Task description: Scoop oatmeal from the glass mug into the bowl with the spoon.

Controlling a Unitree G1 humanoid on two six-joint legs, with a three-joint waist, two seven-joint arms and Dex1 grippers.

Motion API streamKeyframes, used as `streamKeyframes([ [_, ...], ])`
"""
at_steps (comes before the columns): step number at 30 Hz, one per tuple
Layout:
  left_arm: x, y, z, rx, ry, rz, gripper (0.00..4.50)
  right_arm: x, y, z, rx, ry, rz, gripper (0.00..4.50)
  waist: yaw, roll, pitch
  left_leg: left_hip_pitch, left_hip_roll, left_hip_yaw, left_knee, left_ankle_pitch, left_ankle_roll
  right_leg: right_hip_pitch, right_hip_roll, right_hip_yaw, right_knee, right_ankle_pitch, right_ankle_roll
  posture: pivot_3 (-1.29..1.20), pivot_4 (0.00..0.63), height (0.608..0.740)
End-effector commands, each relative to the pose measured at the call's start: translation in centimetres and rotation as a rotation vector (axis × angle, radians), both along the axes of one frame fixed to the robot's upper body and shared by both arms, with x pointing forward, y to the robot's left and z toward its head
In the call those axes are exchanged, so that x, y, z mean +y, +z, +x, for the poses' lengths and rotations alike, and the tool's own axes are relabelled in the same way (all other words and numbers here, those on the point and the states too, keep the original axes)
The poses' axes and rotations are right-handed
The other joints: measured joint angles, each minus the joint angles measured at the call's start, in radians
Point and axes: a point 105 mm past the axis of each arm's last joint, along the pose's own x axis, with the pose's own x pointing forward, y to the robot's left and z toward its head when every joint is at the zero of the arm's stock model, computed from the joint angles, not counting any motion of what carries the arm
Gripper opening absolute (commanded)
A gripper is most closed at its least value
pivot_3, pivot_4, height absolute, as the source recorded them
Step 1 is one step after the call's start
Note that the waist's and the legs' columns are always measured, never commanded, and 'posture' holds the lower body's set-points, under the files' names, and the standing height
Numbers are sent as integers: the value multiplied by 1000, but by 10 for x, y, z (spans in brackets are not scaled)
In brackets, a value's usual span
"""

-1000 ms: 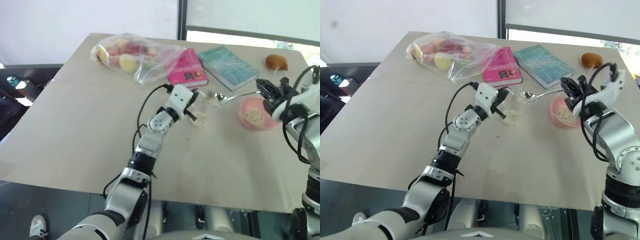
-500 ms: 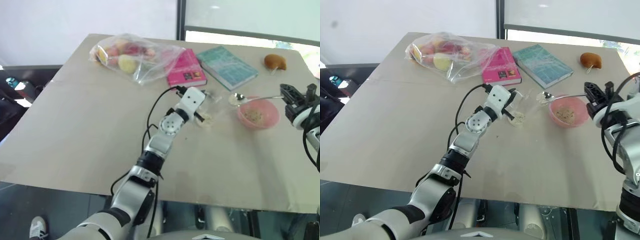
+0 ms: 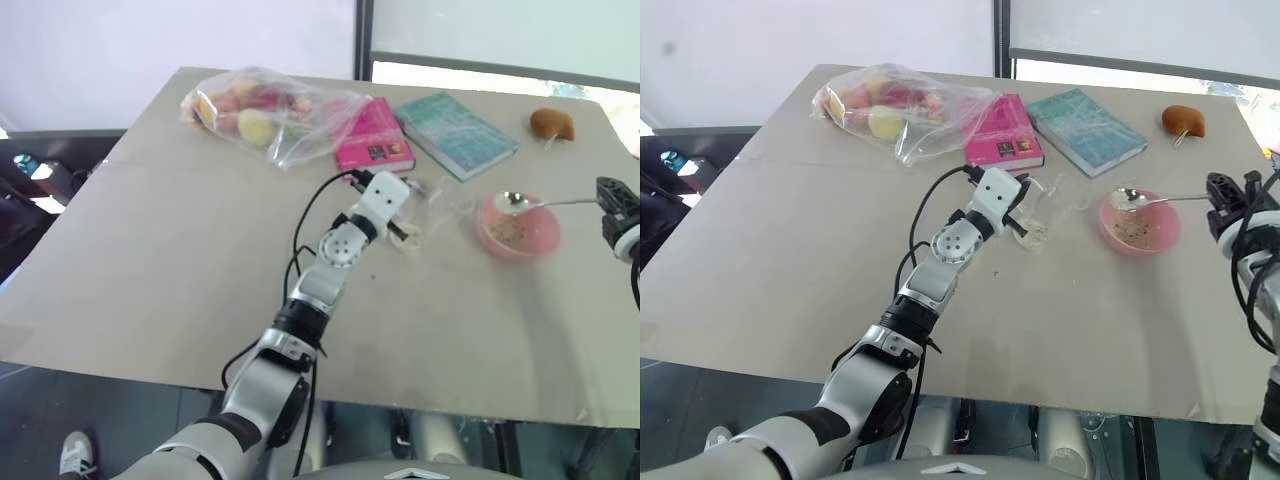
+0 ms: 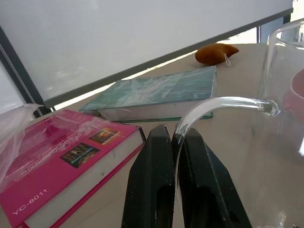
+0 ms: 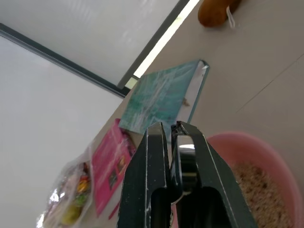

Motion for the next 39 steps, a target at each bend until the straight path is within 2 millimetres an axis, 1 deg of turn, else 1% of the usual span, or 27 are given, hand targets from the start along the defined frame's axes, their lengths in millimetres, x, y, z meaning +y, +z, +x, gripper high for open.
streamKeyframes([
  [1,-4,19,-6,-57,-24,-40,0,-2,9,7,4,-12,-250,49,0,0,0,0,0,0,0,0,0,0,0,0,0,0,0,0,150,740],
  [4,-2,20,-7,-58,-24,-44,0,11,20,13,-9,19,-584,49,-1,1,-1,0,0,0,0,0,0,0,0,0,0,0,0,0,150,740],
  [8,-2,19,-10,-59,-40,-47,0,40,37,12,-118,121,-994,49,0,1,-1,0,0,0,0,0,0,-1,0,0,0,0,0,0,150,740],
  [11,-2,19,-12,-62,-47,-49,0,59,51,6,-221,164,-1229,49,1,1,-1,0,0,0,0,0,0,0,0,-1,-1,0,0,0,150,740],
  [12,-3,19,-13,-62,-49,-51,0,63,54,4,-249,176,-1277,49,1,1,-1,0,0,-1,0,0,0,0,0,-1,-1,0,0,0,150,740],
  [13,-3,19,-13,-63,-51,-52,0,65,54,2,-259,184,-1282,49,2,1,-1,0,0,0,0,0,0,0,0,0,-1,0,0,0,150,740],
  [14,-3,18,-14,-65,-53,-53,0,65,55,0,-272,193,-1236,49,3,1,-1,-1,0,-1,0,0,0,0,0,-1,-1,0,0,0,150,740],
  [16,-2,17,-14,-68,-55,-53,0,62,61,-4,-314,184,-1036,49,3,0,0,-1,0,-1,1,0,0,0,0,-1,-1,0,0,0,150,740],
  [18,0,17,-14,-72,-52,-56,0,63,66,-10,-348,201,-902,49,3,0,0,0,0,-1,1,0,0,1,0,-2,-1,0,0,0,150,740],
  [22,1,17,-13,-73,-53,-62,0,89,74,-28,-453,349,-664,49,1,1,0,0,0,-2,1,0,0,1,0,-2,-1,0,0,0,150,740],
  [25,1,19,-12,-78,-53,-66,0,99,79,-30,-490,370,-551,49,-1,1,0,1,0,-2,1,0,0,1,0,-2,0,0,0,0,150,740],
  [27,2,21,-12,-82,-56,-74,0,106,74,-26,-462,391,-550,49,0,1,-1,1,0,-2,1,0,0,1,0,-2,0,0,0,0,150,740],
  [32,4,27,-14,-89,-69,-115,0,122,54,-17,-382,454,-629,49,1,1,-1,0,0,-1,1,0,0,1,0,-1,0,0,0,0,150,740],
  [36,6,33,-16,-101,-89,-166,0,127,47,-10,-364,483,-662,49,1,1,-1,0,0,-1,1,0,0,1,0,-2,0,0,0,0,150,740],
  [39,12,32,-14,-91,-75,-202,0,137,41,-8,-360,541,-746,1118,0,1,-1,0,0,-1,1,0,0,1,0,-1,0,0,0,0,150,740],
])
